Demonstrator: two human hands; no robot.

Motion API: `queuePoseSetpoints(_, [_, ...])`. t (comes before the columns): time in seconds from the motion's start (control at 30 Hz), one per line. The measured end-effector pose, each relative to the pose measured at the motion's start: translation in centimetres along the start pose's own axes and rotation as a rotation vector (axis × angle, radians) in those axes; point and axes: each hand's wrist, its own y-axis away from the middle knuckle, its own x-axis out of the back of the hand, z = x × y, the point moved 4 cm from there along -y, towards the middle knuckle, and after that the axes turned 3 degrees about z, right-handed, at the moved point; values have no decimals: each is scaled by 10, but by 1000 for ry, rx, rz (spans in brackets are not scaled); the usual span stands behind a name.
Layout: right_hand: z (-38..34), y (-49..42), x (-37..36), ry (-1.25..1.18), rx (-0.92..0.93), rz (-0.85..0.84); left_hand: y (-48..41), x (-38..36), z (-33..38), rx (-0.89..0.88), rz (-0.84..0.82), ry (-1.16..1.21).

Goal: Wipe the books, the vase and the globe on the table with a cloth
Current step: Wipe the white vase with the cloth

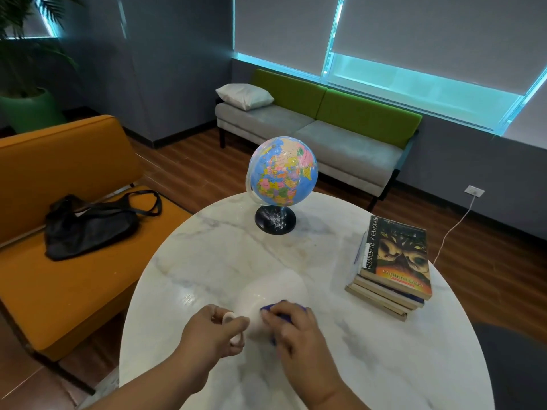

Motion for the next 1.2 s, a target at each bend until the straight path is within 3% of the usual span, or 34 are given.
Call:
queuePoseSetpoints(0.13, [41,-15,21,-85,-564,140,7,1,-4,-46,8,-94])
queuePoseSetpoints(0.2, [42,-18,25,-97,-647,99,9,-2,-2,-105,17,-160])
queuePoseSetpoints(0.27, [22,-19,24,-62,-518,47,7,-3,1,-168,43,-261])
queuePoseSetpoints(0.37, [-15,-13,12,37,-162,-167,4,-5,5,-306,46,-475])
queuePoseSetpoints(0.43, [-20,-11,8,55,-76,-231,3,-6,5,-428,18,-595])
queuePoseSetpoints(0.63, [32,-8,40,-59,-571,76,6,-2,-4,-660,-125,-751])
queuePoseSetpoints(0.8, [47,0,47,-20,-666,49,1,0,-12,-245,-22,-327])
queuePoseSetpoints(0.9, [33,4,46,-12,-582,65,1,-1,-12,-162,-11,-230])
queuePoseSetpoints(1.0, [0,6,35,-68,-355,24,3,-5,-8,-247,41,-349])
queuePoseSetpoints(1.1, [-19,8,24,29,-65,-118,4,-7,-5,-415,26,-479])
queuePoseSetpoints(1.13, [-16,7,23,40,-31,-128,4,-7,-4,-492,9,-527])
queuePoseSetpoints(1.2, [-2,-1,28,-26,-142,-70,3,-4,-2,-625,-28,-622])
